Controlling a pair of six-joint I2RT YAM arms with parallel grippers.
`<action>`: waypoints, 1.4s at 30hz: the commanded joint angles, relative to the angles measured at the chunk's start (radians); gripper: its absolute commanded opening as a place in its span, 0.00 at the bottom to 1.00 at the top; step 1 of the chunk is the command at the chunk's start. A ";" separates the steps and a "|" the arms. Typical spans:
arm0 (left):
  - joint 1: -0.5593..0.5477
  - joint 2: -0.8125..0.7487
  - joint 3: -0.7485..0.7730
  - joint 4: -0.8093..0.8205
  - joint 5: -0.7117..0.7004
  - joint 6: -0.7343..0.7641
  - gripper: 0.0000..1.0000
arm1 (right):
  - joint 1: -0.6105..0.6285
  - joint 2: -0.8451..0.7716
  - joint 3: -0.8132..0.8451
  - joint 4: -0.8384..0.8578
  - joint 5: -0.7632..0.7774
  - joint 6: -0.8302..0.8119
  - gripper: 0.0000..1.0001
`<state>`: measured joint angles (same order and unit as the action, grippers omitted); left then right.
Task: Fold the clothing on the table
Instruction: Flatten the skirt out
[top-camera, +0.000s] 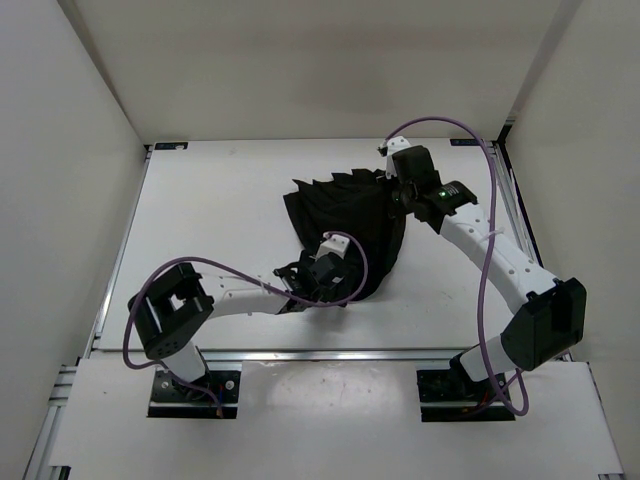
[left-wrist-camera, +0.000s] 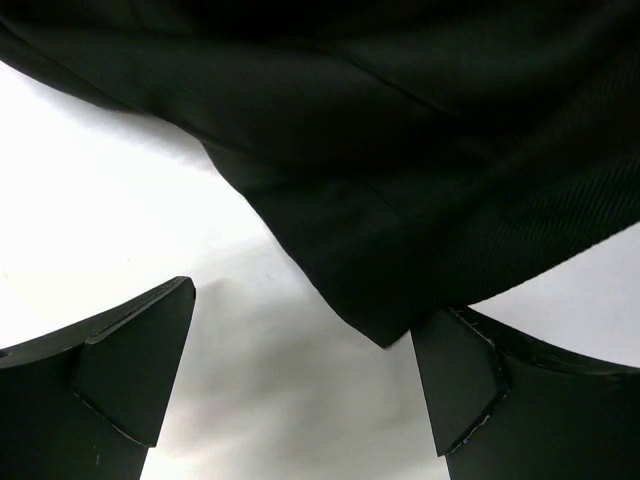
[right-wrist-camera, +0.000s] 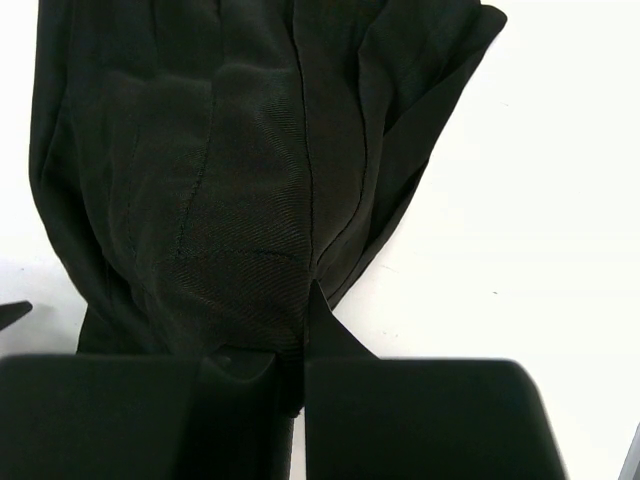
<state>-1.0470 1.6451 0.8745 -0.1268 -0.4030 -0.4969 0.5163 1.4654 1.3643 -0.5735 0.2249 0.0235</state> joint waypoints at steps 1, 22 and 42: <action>0.013 -0.010 0.052 0.024 -0.028 0.006 0.98 | -0.010 -0.036 0.019 0.037 -0.007 0.009 0.00; 0.085 -0.140 0.047 -0.059 -0.036 0.009 0.00 | -0.059 -0.083 -0.010 -0.023 -0.056 -0.008 0.00; 0.251 -0.522 0.162 -0.513 0.285 0.020 0.00 | -0.206 -0.407 -0.343 -0.373 -0.452 -0.146 0.00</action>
<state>-0.7994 1.1671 0.9745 -0.5484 -0.1699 -0.4637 0.3054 1.0904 1.0309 -0.8814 -0.1745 -0.0742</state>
